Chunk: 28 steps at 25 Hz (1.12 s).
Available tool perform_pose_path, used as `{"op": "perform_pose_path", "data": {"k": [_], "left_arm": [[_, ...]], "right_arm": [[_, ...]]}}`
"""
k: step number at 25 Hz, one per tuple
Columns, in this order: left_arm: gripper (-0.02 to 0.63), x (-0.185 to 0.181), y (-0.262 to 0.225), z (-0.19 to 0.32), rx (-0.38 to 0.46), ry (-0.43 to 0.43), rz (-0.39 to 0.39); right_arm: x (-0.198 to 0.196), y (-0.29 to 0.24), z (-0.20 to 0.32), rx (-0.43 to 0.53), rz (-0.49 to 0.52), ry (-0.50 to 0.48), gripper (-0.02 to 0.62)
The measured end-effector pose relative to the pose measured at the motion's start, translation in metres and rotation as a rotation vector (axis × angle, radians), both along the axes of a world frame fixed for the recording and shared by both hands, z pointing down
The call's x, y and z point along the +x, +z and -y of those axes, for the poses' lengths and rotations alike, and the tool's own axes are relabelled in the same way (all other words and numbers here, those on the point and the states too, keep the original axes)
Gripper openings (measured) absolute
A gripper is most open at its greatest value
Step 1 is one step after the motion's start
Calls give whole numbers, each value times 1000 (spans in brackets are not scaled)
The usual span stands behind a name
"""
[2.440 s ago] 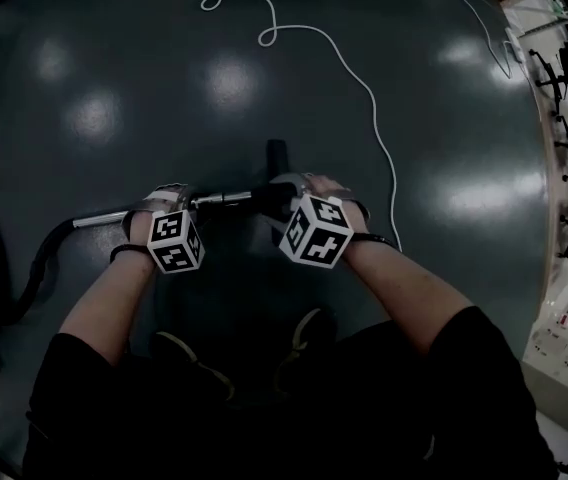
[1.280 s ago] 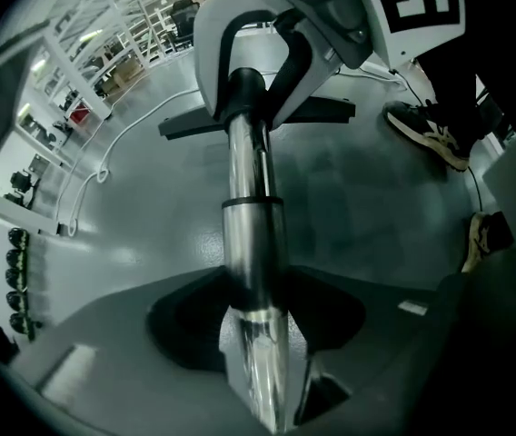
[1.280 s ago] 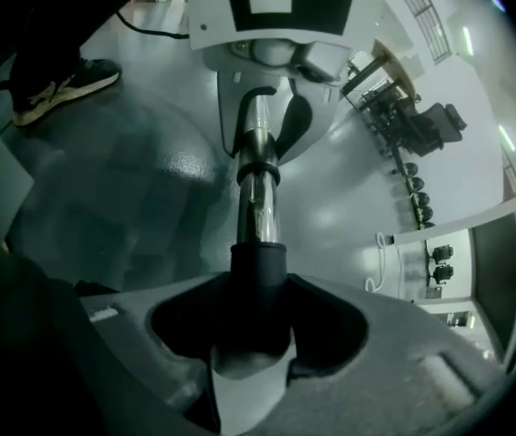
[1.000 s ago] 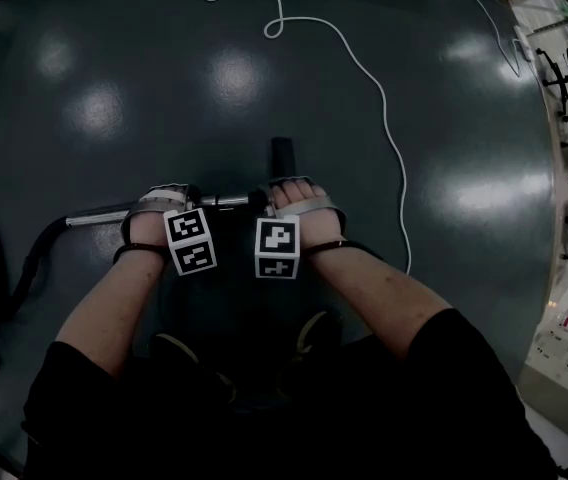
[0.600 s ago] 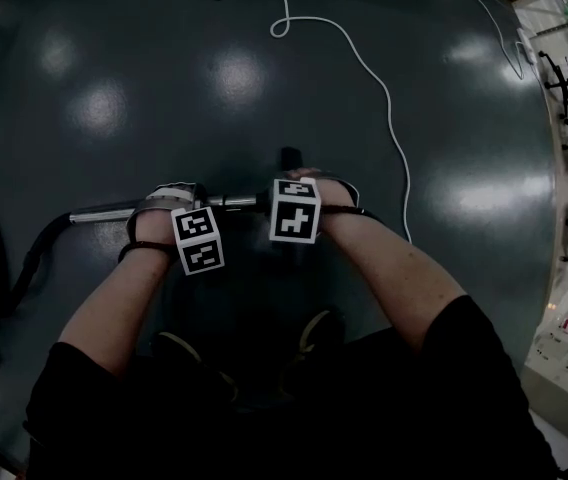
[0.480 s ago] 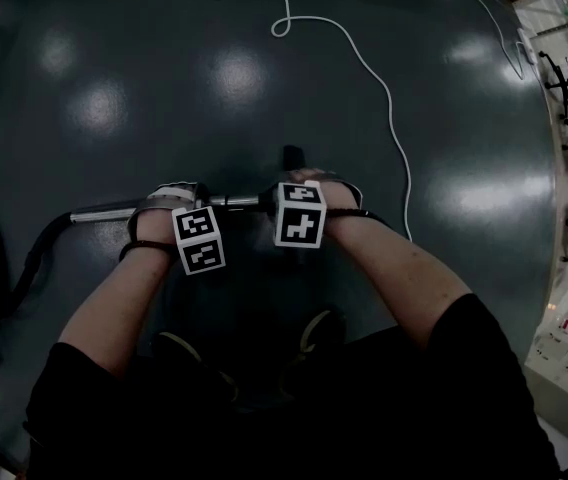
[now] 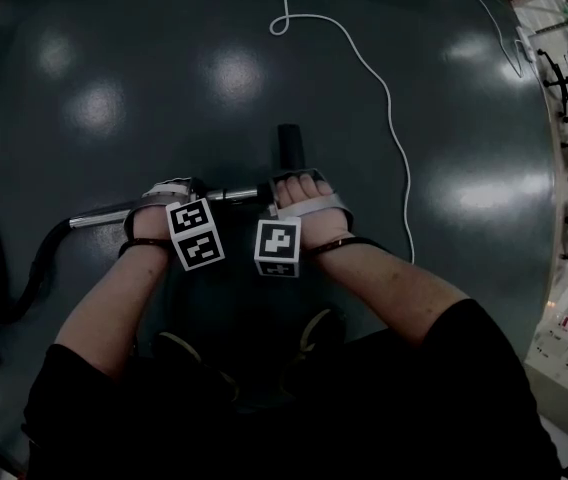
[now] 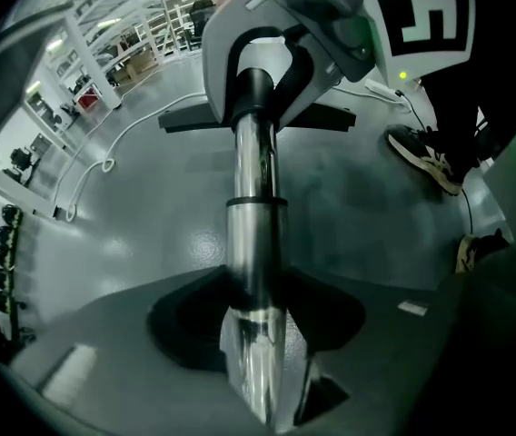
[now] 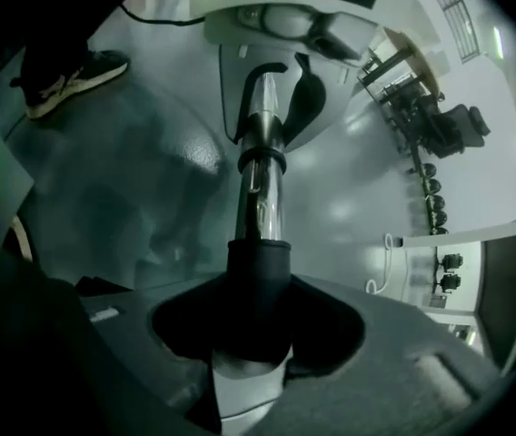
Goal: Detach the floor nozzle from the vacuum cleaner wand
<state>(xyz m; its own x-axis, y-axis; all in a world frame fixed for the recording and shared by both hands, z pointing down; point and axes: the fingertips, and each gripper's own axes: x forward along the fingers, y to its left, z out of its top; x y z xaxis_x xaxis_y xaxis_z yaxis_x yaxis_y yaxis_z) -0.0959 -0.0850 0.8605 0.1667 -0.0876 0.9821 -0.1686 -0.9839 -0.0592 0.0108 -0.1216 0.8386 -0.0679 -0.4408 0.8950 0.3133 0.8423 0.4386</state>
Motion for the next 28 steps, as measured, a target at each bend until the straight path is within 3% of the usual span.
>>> {"op": "perform_pose_path", "data": {"k": [10, 14, 16, 18, 22, 25, 28], "left_arm": [[195, 3, -4, -9, -5, 38, 7], [195, 8, -9, -13, 8, 62, -1], [195, 11, -10, -14, 12, 70, -6], [195, 10, -10, -15, 14, 69, -8], [195, 10, -15, -10, 14, 52, -15], [195, 10, -15, -6, 2, 39, -22], [193, 7, -16, 0, -1, 19, -24]], "right_arm": [[-3, -7, -34, -622, 113, 189, 161], [9, -15, -46, -904, 155, 347, 156], [10, -19, -53, -992, 176, 391, 153], [6, -22, -53, -958, 189, 368, 152], [1, -22, -42, -728, 200, 255, 149], [7, -15, -31, -502, 161, 176, 144], [8, -13, -11, -210, 112, 61, 144]]}}
